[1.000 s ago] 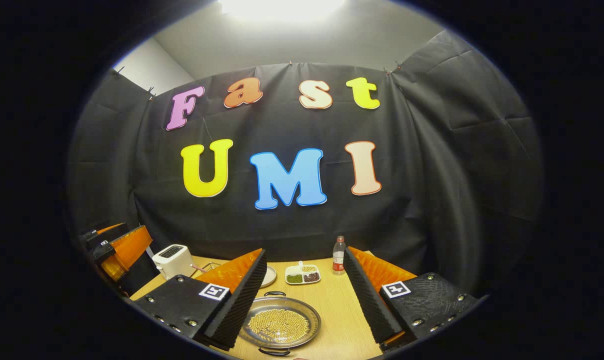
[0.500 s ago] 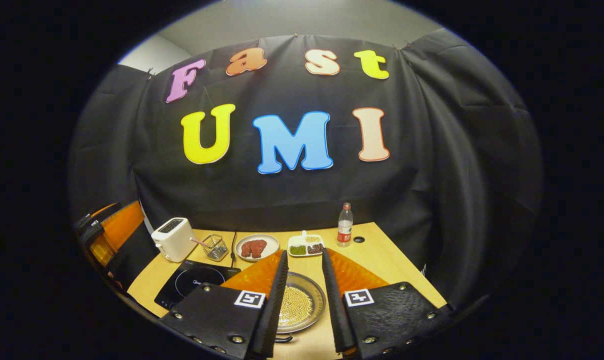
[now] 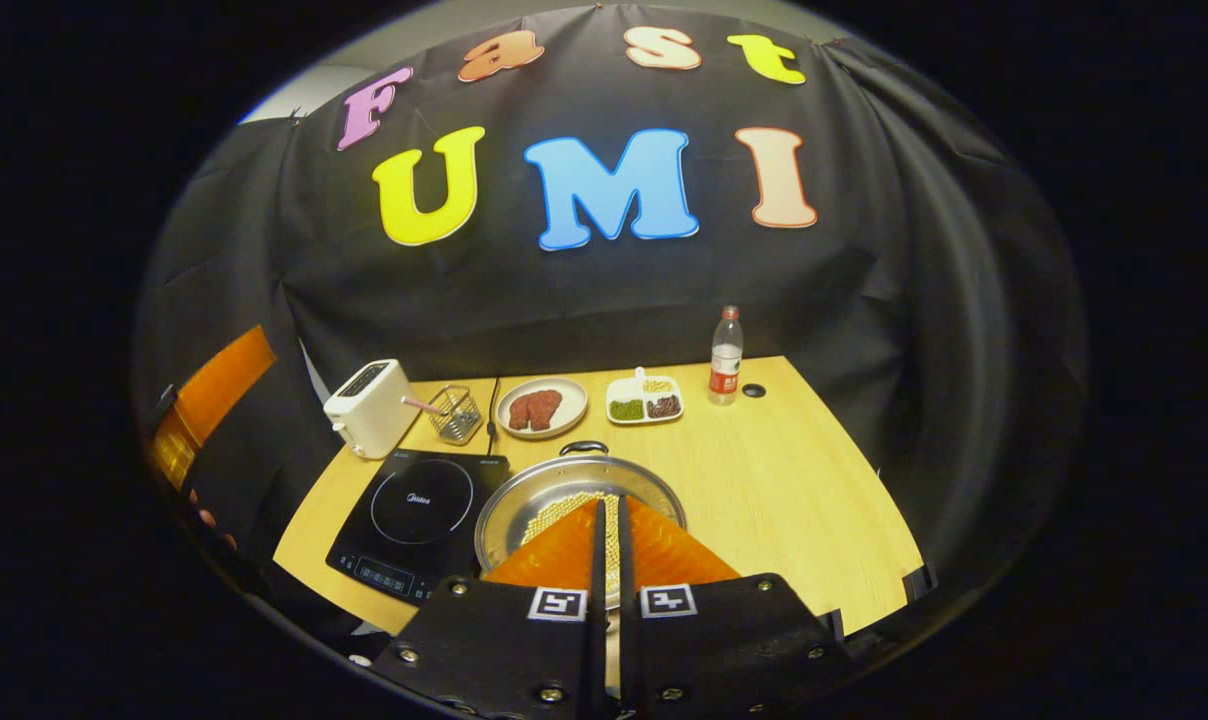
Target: First push the handle of the pot to place it horizontally, then grasp the pot with both hands and set it on the induction cooktop.
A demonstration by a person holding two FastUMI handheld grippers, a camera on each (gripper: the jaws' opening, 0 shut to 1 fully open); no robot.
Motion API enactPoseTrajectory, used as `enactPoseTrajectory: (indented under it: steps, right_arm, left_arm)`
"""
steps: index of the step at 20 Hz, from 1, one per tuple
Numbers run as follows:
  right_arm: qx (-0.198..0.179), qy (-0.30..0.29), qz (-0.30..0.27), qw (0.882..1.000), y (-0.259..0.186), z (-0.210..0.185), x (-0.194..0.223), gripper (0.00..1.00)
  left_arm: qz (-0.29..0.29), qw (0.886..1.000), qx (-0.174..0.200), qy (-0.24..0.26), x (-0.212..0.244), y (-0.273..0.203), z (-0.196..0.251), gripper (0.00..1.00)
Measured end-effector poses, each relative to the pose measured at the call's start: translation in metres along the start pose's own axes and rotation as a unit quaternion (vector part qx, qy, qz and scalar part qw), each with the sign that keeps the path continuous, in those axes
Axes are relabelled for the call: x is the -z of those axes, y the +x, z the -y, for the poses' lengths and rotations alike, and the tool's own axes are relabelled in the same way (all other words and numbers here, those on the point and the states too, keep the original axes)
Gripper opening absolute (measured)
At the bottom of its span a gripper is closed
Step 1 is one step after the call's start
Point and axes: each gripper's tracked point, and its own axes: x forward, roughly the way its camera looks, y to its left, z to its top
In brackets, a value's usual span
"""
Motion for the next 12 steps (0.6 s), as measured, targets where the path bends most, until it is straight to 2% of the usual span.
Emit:
enactPoseTrajectory:
  steps: [1,2,3,6,10,12]
  right_arm:
    - [-0.001,-0.001,-0.011,1.000,0.000,-0.002,0.005,0.05]
    - [-0.004,-0.003,-0.025,1.000,0.007,-0.004,0.015,0.01]
    - [-0.009,-0.003,-0.039,0.999,0.008,-0.009,0.022,0.03]
    - [-0.023,0.008,-0.082,0.996,0.013,-0.015,0.048,0.03]
    - [-0.054,0.035,-0.153,0.986,0.020,-0.035,0.083,0.03]
    - [-0.065,0.044,-0.179,0.981,0.026,-0.043,0.098,0.03]
  left_arm:
    - [-0.001,1.000,-0.002,0.000,0.000,-0.001,-0.002,0.92]
    - [-0.004,1.000,-0.003,0.000,0.003,-0.003,-0.004,0.95]
    - [-0.005,1.000,-0.004,0.000,0.005,-0.004,-0.005,0.92]
    - [-0.012,1.000,-0.010,0.000,0.012,-0.009,-0.012,0.92]
    - [-0.021,1.000,-0.020,-0.004,0.020,-0.016,-0.022,0.92]
    - [-0.024,0.999,-0.025,-0.002,0.024,-0.018,-0.029,0.99]
